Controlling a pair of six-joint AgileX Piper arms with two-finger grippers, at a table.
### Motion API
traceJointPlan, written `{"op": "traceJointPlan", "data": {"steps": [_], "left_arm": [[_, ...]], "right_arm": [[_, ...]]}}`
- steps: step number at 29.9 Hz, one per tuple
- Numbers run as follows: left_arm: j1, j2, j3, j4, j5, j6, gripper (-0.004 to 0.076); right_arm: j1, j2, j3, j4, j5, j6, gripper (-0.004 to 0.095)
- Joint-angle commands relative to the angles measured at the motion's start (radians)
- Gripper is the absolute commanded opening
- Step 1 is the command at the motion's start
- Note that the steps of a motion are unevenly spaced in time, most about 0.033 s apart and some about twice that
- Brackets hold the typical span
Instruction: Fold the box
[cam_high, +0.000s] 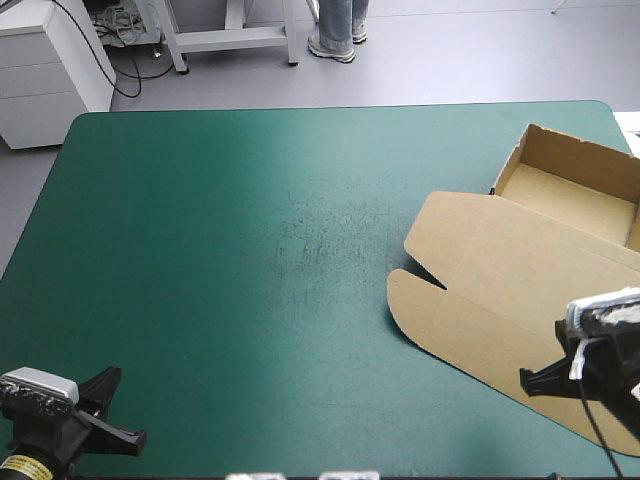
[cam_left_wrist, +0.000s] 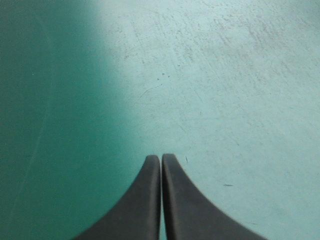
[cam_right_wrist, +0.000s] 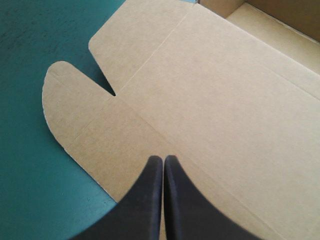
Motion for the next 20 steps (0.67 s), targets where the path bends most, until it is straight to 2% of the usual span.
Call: {"op": "traceJointPlan", "data": {"steps": [1,10,13,20], "left_arm": [[-0.007,0.013,-0.025,0.005,-0.072,-0.008,-0.0008],[-0.007,0.013,-0.025,0.005,-0.072,-0.008,-0.0008],[-0.007,0.013,-0.025,0.005,-0.073,-0.008,-0.0008],[-0.007,0.013,-0.025,0.005,-0.073,-0.008,-0.0008]], "right_arm": [[0.003,-0.094,0.115,0.094,-0.134,-0.063,-0.0012],[0.003,-0.239,0.352,0.205,-0.188,-0.123,-0.0012],[0.003,-0.252,0.359,0.235,-0.193,-0.181,-0.0012],[0.003,-0.252,0.359,0.234,-0.193,-0.183,-0.0012]]}}
